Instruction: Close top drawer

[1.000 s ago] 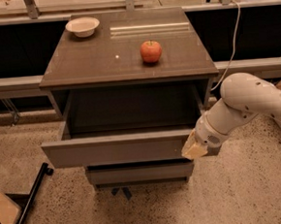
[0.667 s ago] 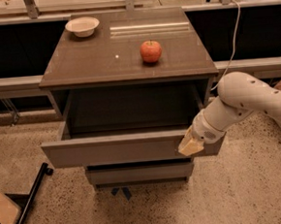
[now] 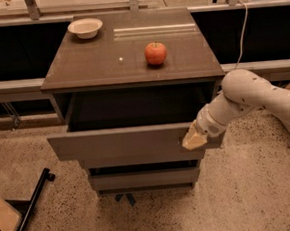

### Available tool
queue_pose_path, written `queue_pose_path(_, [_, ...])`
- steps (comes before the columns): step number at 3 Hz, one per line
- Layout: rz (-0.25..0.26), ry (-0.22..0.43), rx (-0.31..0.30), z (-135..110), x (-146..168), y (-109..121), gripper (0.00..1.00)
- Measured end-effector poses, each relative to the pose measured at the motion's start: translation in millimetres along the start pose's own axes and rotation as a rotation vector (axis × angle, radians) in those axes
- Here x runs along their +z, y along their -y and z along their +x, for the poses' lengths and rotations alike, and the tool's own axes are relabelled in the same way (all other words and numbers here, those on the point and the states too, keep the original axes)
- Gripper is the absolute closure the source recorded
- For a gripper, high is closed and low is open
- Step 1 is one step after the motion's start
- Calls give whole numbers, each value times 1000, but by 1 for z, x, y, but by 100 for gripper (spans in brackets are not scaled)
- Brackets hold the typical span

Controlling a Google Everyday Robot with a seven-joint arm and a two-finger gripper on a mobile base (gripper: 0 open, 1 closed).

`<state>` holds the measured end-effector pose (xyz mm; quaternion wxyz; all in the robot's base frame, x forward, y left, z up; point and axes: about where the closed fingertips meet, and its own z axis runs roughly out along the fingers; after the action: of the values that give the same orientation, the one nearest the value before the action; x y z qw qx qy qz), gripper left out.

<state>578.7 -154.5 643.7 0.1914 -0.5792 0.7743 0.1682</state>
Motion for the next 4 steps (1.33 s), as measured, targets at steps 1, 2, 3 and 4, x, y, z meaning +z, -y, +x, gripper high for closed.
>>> queue_pose_path(1, [1, 1, -1, 1, 0, -2, 100])
queue_pose_path(2, [29, 26, -13, -3, 1, 28, 100])
queue_pose_path(3, [62, 60, -27, -3, 7, 62, 100])
queue_pose_path(4, [62, 60, -27, -3, 7, 62, 81])
